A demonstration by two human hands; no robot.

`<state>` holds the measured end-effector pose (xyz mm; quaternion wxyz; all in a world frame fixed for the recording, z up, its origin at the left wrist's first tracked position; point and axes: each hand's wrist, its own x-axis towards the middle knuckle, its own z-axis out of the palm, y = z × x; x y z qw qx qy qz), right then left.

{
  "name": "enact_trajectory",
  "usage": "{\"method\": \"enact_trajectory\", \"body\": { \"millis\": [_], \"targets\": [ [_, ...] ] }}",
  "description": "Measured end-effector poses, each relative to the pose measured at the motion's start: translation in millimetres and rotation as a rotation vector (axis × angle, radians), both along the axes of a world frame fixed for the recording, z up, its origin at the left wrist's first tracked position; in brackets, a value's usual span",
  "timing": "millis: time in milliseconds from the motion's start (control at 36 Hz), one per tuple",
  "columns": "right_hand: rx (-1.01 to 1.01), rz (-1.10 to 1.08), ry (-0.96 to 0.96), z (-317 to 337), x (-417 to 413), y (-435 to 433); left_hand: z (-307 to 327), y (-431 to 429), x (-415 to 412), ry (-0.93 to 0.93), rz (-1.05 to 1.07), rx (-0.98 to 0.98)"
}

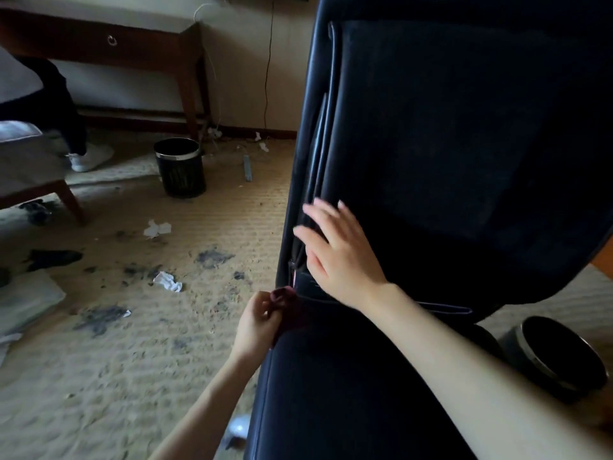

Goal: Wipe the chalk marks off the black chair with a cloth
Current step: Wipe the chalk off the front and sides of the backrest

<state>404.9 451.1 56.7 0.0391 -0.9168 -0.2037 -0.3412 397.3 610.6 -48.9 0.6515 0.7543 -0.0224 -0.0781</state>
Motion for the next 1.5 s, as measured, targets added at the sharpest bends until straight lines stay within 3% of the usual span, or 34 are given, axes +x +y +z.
{"method": "enact_trajectory", "body": {
  "millis": [56,139,194,306,361,472,639,806,972,1194,1500],
  "targets": [
    [0.073,-0.024,0.150,-27.3,-25.3,0.6,10.3,-2.0,-4.8,0.041,-0.044,-0.067],
    [0.257,-0.218,0.539,-59.1,-57.0,8.0,18.3,-3.5,-9.8,0.117,-0.138,-0.137],
    [0.550,-0.240,0.742,-74.5,-72.4,16.1,21.4,-4.5,-11.3,0.164,-0.204,-0.146],
    [1.079,-0.277,0.734,-89.5,-94.0,39.6,21.2,-5.8,-25.9,0.214,-0.330,-0.084],
    [1.234,-0.333,0.736,-92.2,-104.4,48.9,20.8,-3.3,-39.2,0.235,-0.352,-0.096],
    [1.158,-0.442,0.646,-91.6,-127.5,57.3,19.3,10.9,-55.3,0.194,-0.346,-0.086],
    [1.044,-0.672,0.478,-88.7,-151.3,68.1,27.8,51.5,-61.1,-0.032,-0.345,0.093],
    [1.162,-0.815,0.390,-89.5,-130.2,76.5,26.4,75.4,-49.2,-0.057,-0.305,0.148],
    [1.350,-0.778,0.305,-114.7,-93.2,66.2,9.1,61.1,-5.4,-0.046,-0.213,0.159],
    [1.417,-0.903,0.204,-153.0,-46.1,44.2,-8.9,43.3,52.8,-0.014,-0.244,0.218],
    [1.153,-0.671,-0.030,-178.2,28.1,65.4,-7.6,13.5,125.1,-0.154,-0.362,0.201]
  ]
}}
